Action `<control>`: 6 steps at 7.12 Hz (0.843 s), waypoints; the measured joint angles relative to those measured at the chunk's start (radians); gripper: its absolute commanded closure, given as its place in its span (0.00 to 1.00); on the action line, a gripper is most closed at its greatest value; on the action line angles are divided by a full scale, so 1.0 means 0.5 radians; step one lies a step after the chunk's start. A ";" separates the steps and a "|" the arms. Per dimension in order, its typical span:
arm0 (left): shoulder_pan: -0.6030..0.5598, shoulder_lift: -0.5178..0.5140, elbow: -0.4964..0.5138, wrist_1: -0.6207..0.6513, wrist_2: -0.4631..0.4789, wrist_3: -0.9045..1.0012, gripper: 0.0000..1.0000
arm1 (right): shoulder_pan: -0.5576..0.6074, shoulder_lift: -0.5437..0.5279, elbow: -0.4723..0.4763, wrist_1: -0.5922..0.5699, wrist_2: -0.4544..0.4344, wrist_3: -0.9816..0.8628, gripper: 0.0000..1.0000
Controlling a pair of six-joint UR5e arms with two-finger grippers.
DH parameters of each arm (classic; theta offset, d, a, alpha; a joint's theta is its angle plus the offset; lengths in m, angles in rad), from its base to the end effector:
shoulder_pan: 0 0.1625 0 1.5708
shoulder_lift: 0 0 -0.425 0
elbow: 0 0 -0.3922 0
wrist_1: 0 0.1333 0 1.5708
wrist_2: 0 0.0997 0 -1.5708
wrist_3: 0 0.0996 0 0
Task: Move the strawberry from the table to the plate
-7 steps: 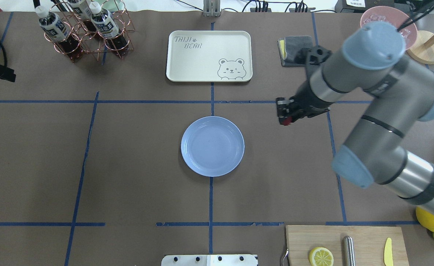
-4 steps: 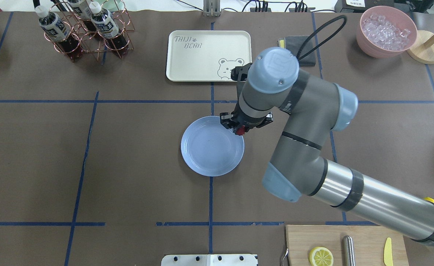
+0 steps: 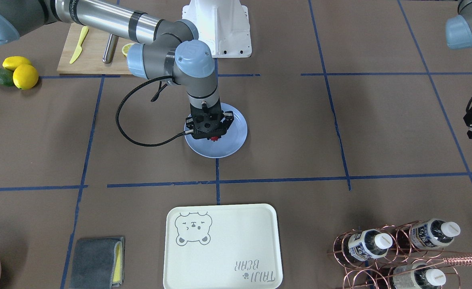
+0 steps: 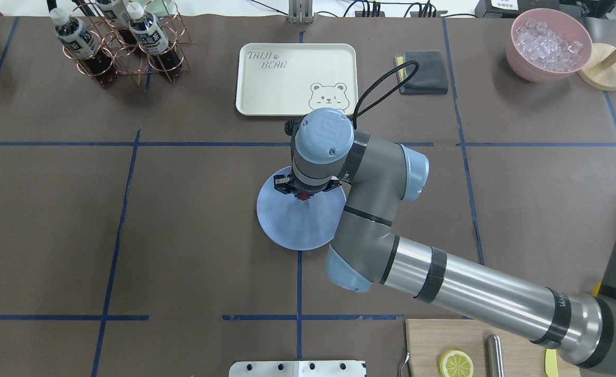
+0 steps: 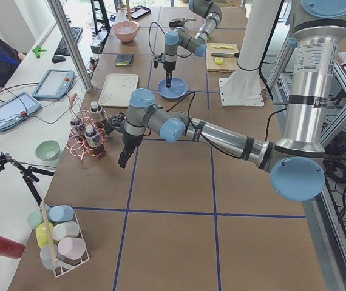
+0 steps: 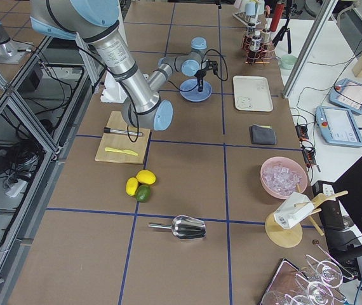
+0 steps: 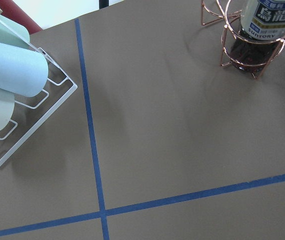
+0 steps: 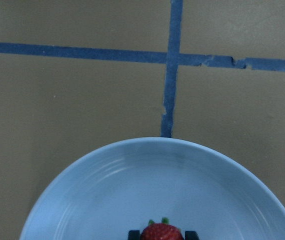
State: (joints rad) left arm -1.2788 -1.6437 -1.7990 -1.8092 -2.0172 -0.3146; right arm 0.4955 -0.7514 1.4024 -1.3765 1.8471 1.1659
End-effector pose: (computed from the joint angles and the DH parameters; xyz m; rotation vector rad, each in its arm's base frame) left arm 0.0682 -0.5405 0.4959 0.3761 0.5739 0.0987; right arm -0.6185 -0.4549 0.2040 0.1316 -0.8686 -0.0321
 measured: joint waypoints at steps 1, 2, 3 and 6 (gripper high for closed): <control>0.000 -0.005 0.001 -0.001 0.000 0.000 0.00 | -0.015 0.013 -0.021 0.015 -0.004 0.037 0.41; 0.000 -0.009 0.002 -0.002 0.000 0.000 0.00 | -0.025 0.018 -0.020 0.017 -0.002 0.069 0.00; 0.000 -0.010 0.007 -0.003 0.000 0.000 0.00 | -0.027 0.012 0.008 0.011 0.004 0.104 0.00; 0.002 -0.012 0.055 -0.051 0.000 0.001 0.00 | 0.013 -0.120 0.369 -0.246 0.057 0.119 0.00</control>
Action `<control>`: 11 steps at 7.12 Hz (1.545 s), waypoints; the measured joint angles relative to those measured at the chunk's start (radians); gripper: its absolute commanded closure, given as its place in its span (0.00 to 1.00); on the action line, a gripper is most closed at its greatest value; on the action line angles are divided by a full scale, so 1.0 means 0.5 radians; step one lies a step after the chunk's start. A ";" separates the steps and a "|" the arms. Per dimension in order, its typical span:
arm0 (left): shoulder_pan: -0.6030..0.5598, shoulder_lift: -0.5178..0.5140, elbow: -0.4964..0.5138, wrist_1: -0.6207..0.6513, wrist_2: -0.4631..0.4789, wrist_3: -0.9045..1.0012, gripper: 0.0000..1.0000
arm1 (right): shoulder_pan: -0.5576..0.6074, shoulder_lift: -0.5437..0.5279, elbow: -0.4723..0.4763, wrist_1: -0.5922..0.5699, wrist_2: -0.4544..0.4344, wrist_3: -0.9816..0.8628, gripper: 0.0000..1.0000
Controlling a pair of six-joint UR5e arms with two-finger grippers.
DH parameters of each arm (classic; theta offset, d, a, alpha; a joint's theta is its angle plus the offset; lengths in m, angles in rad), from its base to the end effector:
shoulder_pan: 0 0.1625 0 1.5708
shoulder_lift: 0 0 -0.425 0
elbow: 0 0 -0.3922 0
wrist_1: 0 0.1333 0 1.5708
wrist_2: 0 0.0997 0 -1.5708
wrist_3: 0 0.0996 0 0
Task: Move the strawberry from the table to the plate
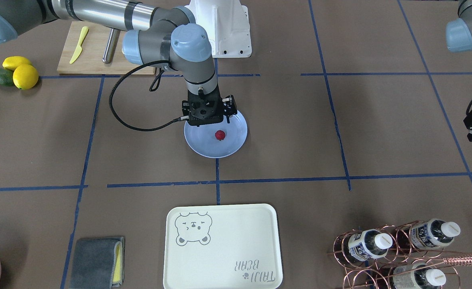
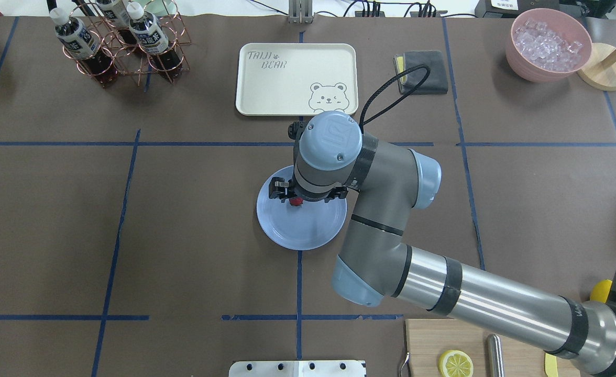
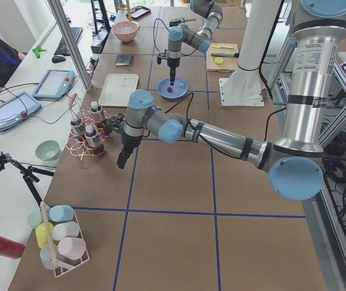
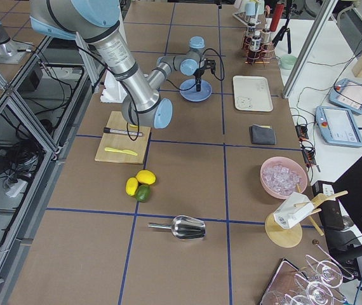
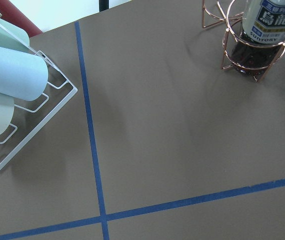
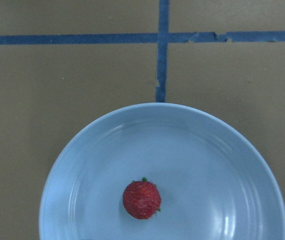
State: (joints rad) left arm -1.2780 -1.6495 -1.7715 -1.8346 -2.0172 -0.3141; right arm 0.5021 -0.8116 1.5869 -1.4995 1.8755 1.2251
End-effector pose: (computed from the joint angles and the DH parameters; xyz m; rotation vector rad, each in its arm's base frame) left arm 0.0700 -0.5452 0.5034 0.3795 0.5749 0.1008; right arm -0.5725 -0.4323 0.1845 0.0845 -0.8826 0.0171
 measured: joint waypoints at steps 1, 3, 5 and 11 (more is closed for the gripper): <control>-0.002 0.000 0.017 -0.005 -0.004 0.002 0.00 | 0.072 -0.048 0.171 -0.198 0.034 -0.067 0.00; -0.055 0.005 0.052 0.020 -0.108 0.080 0.00 | 0.335 -0.261 0.512 -0.560 0.139 -0.524 0.00; -0.224 0.013 0.200 0.044 -0.321 0.323 0.00 | 0.766 -0.607 0.646 -0.634 0.415 -1.170 0.00; -0.572 0.017 0.394 0.586 -0.599 0.842 0.00 | 1.865 -1.369 0.304 -0.634 0.991 -2.798 0.00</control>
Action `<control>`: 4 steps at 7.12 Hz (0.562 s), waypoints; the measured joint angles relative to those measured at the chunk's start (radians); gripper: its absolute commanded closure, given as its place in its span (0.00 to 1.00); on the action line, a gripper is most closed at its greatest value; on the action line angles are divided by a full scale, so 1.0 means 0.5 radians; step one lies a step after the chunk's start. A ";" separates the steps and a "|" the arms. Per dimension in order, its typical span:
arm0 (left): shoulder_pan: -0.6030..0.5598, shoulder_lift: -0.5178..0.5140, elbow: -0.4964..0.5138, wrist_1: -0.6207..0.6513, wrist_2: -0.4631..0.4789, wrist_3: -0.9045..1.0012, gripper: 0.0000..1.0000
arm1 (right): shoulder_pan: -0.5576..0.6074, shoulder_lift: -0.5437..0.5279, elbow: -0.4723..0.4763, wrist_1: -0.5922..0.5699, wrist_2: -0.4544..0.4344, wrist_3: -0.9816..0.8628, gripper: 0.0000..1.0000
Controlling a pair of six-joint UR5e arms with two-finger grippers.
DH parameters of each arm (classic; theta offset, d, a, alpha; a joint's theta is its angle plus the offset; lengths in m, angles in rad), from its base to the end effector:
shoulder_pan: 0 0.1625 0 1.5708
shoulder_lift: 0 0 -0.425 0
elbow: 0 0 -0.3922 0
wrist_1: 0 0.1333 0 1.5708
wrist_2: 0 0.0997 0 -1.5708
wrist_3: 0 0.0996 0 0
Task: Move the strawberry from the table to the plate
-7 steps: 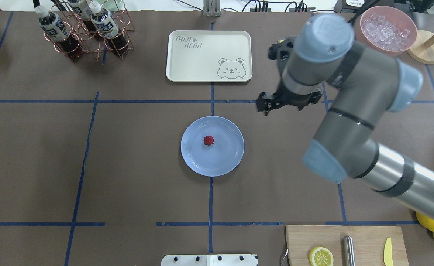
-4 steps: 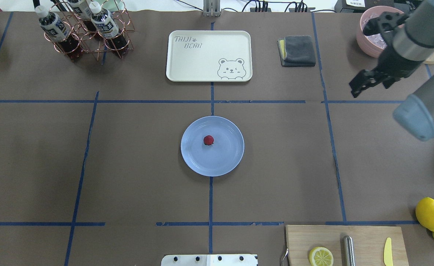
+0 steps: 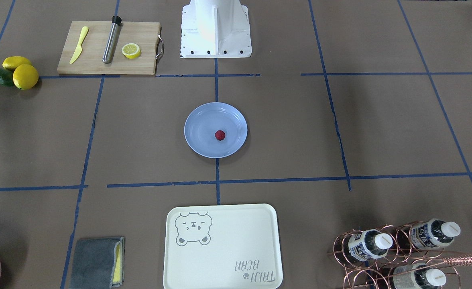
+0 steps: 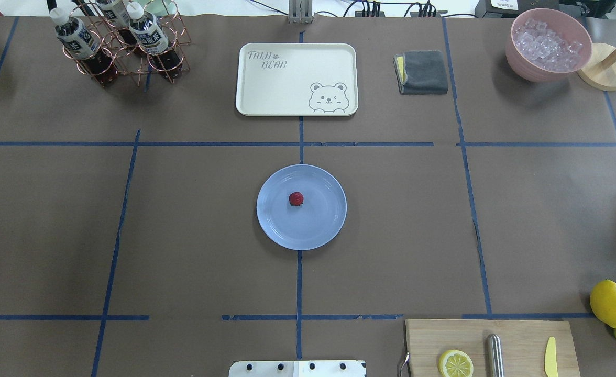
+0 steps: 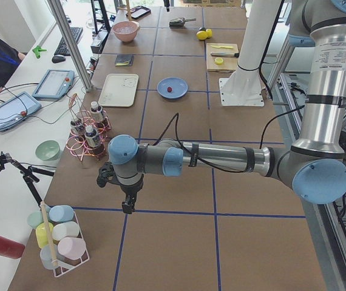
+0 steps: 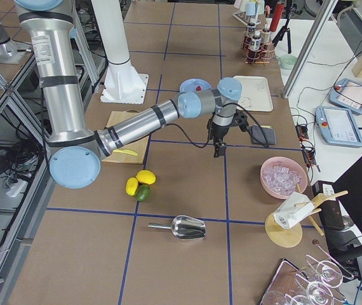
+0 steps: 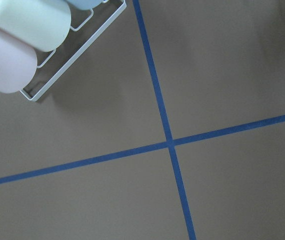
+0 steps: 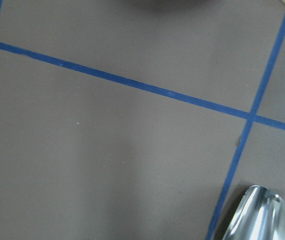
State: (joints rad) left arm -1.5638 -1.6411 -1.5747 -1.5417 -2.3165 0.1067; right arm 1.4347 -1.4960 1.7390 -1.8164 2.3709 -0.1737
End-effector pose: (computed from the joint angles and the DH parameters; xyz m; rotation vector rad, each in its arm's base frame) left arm -0.0621 -0.5243 0.6260 0.0801 0.7430 0.1252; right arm -0.0082 -0.5156 0.5616 0.0126 -0.8031 -0.2920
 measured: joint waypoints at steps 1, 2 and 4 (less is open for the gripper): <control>-0.004 -0.001 -0.010 0.059 -0.007 0.000 0.00 | 0.084 -0.004 -0.112 0.005 0.028 -0.114 0.00; -0.006 0.005 -0.020 0.083 -0.010 0.001 0.00 | 0.116 -0.002 -0.167 0.010 0.033 -0.116 0.00; -0.008 0.020 -0.039 0.094 -0.012 0.001 0.00 | 0.183 -0.007 -0.228 0.042 0.032 -0.048 0.00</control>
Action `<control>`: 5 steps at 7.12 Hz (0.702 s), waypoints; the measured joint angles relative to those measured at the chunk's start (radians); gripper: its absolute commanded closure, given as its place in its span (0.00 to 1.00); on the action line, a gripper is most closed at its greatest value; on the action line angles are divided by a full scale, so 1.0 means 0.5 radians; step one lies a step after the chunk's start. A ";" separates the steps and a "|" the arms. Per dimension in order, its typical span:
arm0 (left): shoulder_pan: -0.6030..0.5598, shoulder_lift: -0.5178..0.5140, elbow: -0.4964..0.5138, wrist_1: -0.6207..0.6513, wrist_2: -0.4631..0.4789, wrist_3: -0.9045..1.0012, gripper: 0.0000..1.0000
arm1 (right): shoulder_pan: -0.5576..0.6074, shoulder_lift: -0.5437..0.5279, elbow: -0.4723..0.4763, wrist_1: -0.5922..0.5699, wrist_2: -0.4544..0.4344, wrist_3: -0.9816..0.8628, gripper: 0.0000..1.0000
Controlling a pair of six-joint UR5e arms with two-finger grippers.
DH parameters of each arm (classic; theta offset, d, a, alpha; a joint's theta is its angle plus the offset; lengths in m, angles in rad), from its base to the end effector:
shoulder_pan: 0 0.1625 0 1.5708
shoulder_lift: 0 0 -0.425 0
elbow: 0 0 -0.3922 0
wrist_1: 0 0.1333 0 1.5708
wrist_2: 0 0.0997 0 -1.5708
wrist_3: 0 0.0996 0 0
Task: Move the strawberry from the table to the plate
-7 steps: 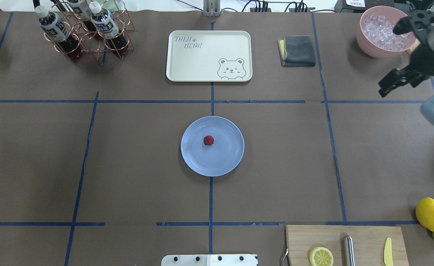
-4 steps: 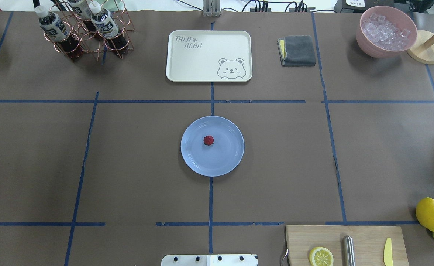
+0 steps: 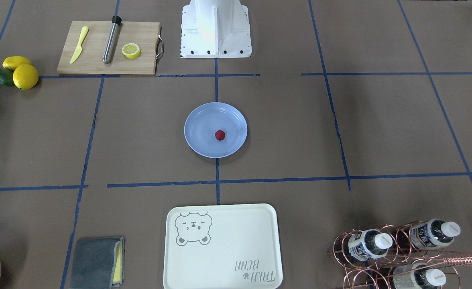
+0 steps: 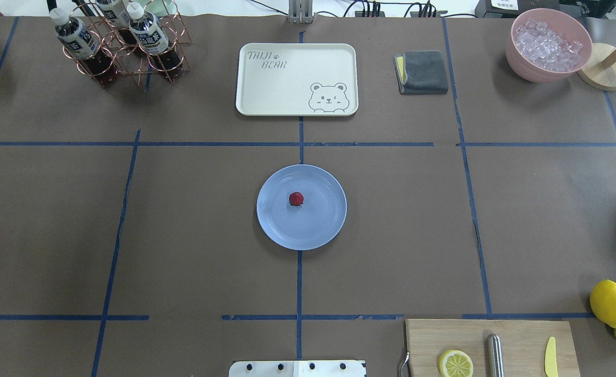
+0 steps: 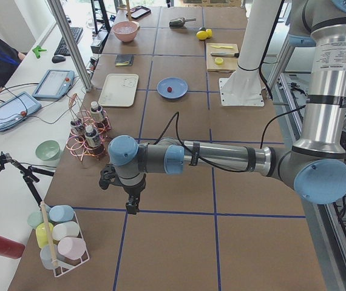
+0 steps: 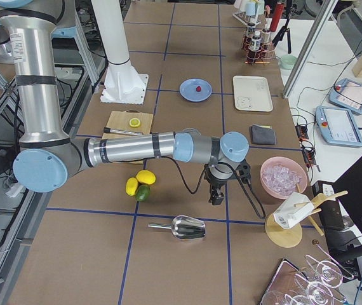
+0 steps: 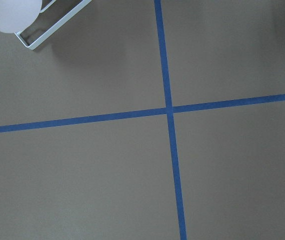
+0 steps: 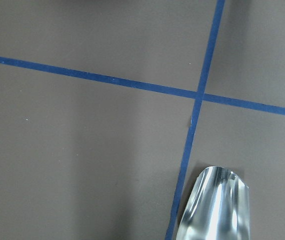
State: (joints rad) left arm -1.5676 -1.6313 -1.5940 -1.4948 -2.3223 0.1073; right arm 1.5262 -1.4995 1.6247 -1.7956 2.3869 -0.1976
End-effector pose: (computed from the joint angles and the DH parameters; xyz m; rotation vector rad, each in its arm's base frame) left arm -0.0636 -0.5170 0.6259 0.0465 0.7505 0.1081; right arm 0.0379 -0.5140 0.6153 -0.0315 -0.8214 -0.1878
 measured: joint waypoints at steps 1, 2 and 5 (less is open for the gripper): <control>0.000 0.003 -0.004 0.001 0.000 0.000 0.00 | 0.049 -0.052 -0.017 0.087 0.010 0.011 0.00; 0.000 0.004 -0.005 0.001 0.000 0.000 0.00 | 0.088 -0.133 -0.024 0.224 0.026 0.024 0.00; 0.000 0.004 -0.006 -0.001 0.000 0.000 0.00 | 0.138 -0.235 -0.026 0.418 0.043 0.138 0.00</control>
State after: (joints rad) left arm -1.5677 -1.6291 -1.5968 -1.4956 -2.3224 0.1074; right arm 1.5953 -1.6172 1.6119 -1.5866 2.4083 -0.1288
